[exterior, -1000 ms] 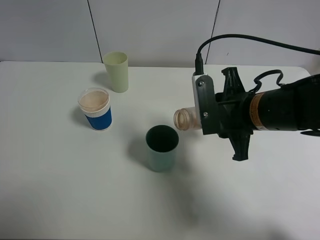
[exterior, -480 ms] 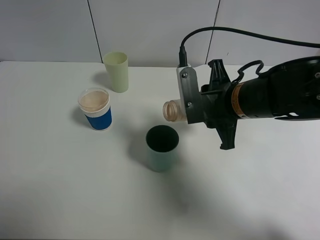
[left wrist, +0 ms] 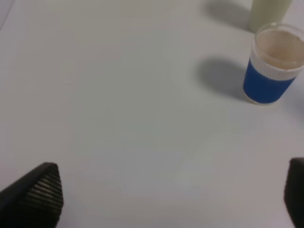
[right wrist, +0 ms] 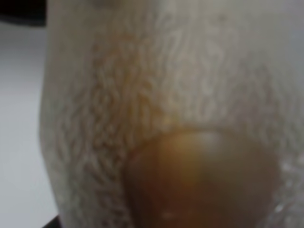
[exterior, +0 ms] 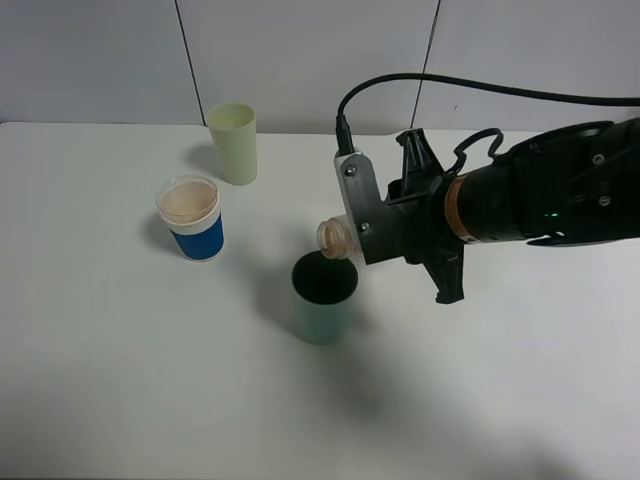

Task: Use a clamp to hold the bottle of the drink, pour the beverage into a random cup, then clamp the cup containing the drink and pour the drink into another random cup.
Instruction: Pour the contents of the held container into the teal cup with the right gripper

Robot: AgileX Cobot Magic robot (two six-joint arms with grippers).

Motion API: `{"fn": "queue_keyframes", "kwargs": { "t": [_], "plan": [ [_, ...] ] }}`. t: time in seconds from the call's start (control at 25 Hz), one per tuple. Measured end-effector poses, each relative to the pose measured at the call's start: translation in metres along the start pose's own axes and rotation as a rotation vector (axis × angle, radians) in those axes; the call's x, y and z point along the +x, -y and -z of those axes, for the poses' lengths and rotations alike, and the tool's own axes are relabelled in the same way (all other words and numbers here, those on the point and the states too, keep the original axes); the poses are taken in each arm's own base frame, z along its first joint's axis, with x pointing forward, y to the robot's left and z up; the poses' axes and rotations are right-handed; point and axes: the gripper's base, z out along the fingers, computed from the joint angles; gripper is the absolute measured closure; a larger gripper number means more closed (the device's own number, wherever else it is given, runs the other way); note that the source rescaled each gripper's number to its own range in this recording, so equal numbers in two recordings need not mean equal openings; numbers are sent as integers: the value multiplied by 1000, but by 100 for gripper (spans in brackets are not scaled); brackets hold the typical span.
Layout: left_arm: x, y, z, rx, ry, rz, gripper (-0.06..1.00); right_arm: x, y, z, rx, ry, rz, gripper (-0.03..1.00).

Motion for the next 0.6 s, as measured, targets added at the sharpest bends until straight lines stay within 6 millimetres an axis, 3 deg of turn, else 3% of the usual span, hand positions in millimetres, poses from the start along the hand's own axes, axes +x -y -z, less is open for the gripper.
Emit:
{"fn": "queue_keyframes", "kwargs": {
  "t": [0.36,0.6],
  "plan": [
    [0,0,0,0,0,0,17,-21,15,3,49,21,65,93],
    [0,0,0,0,0,0,17,-21,14,4,43,-24,87,93]
  ]
}}
